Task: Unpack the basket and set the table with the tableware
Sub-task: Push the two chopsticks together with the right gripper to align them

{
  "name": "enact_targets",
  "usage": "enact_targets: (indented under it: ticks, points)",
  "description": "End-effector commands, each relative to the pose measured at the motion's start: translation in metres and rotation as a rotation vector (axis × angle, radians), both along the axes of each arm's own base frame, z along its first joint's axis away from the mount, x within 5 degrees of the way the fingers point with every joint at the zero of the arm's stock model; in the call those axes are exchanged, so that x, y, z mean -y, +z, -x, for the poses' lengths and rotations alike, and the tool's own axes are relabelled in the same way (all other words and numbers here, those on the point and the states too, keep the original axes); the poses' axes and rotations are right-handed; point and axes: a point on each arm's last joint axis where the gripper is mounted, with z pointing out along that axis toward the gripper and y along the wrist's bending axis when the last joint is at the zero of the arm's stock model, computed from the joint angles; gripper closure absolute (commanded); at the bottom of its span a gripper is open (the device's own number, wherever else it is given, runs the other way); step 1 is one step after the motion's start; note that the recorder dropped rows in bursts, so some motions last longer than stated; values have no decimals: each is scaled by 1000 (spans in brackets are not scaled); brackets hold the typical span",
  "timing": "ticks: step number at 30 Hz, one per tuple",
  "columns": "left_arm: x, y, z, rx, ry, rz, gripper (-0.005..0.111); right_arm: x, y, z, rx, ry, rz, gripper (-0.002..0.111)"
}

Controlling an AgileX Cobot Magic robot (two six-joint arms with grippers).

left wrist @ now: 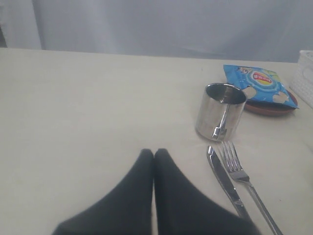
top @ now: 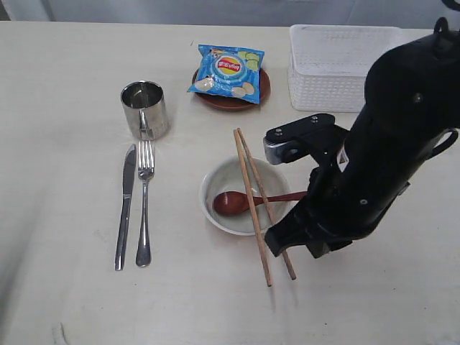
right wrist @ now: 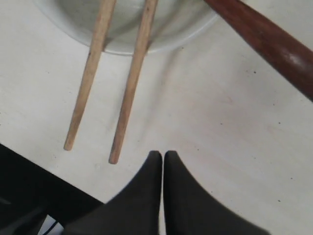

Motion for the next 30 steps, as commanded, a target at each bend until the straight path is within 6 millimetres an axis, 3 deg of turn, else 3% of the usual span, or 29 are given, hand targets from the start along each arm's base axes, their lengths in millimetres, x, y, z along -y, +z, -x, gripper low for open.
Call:
enact_targets:
  ticks: [1,11,30]
  points:
    - [0,-1,0,3,-5,-3,107,-1,-3,-1,31,-11,10,106]
    - [0,-1,0,3,-5,-3,107,-7,-27,-8,-16,-21,53,106]
    - [0,-1,0,3,-5,-3,107,-16,-28,-5,-49,4,-34,106]
